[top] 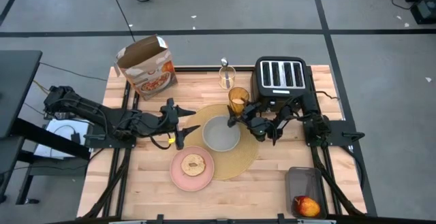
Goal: Arrange a breakfast setting
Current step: Put the orange cup on the top right of the gray bowl
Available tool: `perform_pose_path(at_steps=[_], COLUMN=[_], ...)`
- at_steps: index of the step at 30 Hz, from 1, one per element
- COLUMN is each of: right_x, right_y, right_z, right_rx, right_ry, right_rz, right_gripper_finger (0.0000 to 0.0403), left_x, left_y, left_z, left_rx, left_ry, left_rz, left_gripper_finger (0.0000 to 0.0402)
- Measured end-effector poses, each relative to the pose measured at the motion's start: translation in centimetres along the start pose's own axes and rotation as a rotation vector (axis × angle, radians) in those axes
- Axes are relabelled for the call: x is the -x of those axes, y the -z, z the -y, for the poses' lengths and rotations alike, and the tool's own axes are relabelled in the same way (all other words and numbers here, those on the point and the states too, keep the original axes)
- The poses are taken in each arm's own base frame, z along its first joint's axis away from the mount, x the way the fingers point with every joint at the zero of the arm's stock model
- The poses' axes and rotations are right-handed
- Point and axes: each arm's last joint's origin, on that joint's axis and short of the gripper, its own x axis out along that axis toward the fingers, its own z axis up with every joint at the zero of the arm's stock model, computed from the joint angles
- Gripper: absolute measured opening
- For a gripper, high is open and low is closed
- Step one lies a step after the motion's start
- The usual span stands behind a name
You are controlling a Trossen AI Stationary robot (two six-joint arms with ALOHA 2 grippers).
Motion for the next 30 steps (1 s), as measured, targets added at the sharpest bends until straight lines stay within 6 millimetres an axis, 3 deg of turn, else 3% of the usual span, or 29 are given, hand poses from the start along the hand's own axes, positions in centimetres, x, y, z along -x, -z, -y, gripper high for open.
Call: perform_pose_path(at_steps=[13,19,26,30], right_x=[0.6,2.5,6.8,7.7], right_y=[-0.2,-0.6,-1.4,-1.5], right_z=[-0.3,-0.9,1.4,2.6], right_rx=[0.003,0.007,-0.126,-0.128], right_ry=[0.044,0.051,0.046,-0.062], right_rz=[0.008,0.035,0.02,-0.011], right_gripper_finger=[0.036,0.036,0.036,0.036], left_x=[0.5,0.6,0.9,1.0], left_y=[0.5,0.5,0.5,0.5], left_z=[0.8,0.9,1.1,1.3], left_rx=[-0.027,-0.025,-0.022,-0.016], left_ry=[0.036,0.04,0.057,0.067], left_rz=[-0.036,-0.037,-0.034,-0.033], left_gripper_finger=[0.0252,0.0252,0.0252,0.0252])
